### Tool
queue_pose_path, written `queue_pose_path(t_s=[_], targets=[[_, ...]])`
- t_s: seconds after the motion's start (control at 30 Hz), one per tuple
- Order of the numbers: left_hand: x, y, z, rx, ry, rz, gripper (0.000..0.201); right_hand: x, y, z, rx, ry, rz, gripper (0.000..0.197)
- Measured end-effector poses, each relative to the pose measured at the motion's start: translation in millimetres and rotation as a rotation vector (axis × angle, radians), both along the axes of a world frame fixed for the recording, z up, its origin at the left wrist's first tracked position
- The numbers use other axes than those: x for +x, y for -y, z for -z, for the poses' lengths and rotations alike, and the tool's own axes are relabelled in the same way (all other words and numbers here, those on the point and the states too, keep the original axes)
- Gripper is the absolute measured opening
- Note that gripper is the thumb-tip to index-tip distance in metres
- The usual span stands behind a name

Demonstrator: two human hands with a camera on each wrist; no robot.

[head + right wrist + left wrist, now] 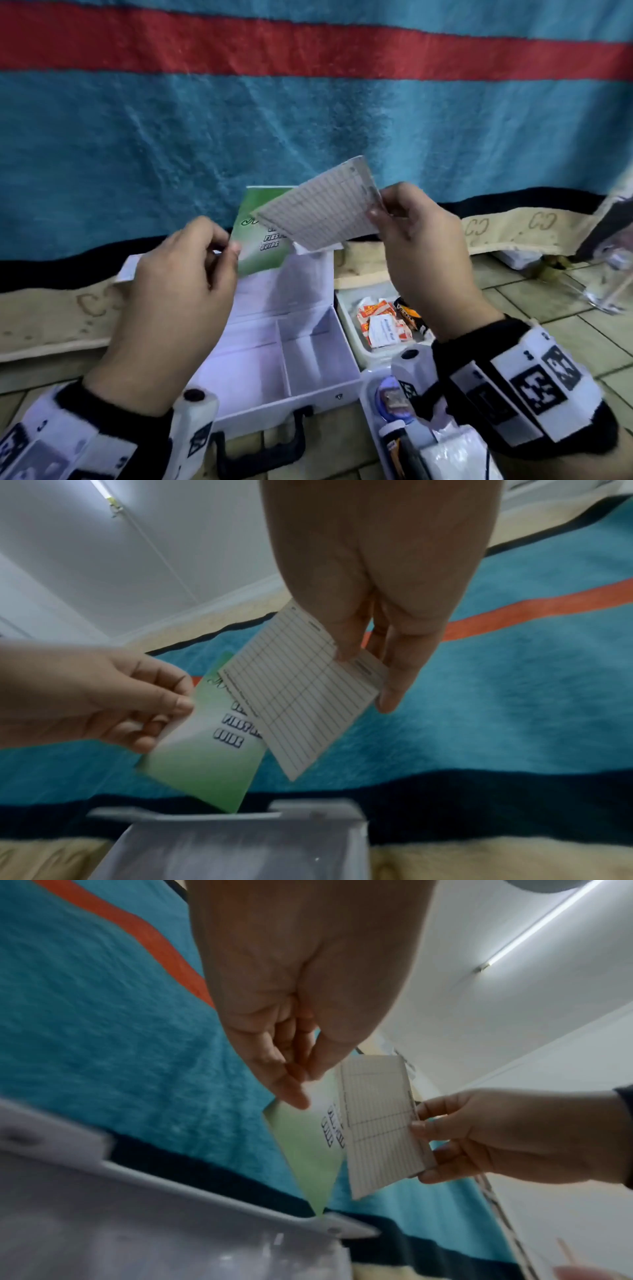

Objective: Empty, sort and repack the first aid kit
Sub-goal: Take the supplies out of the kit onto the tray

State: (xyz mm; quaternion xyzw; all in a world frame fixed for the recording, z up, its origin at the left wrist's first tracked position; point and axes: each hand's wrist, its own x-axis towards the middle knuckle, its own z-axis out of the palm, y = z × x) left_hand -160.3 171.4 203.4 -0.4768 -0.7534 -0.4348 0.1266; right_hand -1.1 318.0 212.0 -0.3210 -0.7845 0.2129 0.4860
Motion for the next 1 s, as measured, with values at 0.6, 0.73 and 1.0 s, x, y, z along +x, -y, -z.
queue_pose_path(t_s=[0.6, 0.73, 1.0], targets=[[114.6, -27.3, 43.4, -0.205, 0.428, 0.19, 0.014, 301.0, -25.5, 87.4, -0.343, 0.127, 0.591, 0.059], [153.6, -45.6, 48.9, -0.224, 0.449, 0.113, 0.02, 301.9, -47.6, 91.8, -0.402, 0.345, 0.583, 0.007], [220.1, -61.8, 62.0, -0.305, 0.484, 0.034, 0.017, 309.3, -95.9, 132.9, -0.488, 0.57, 0.311, 0.004]])
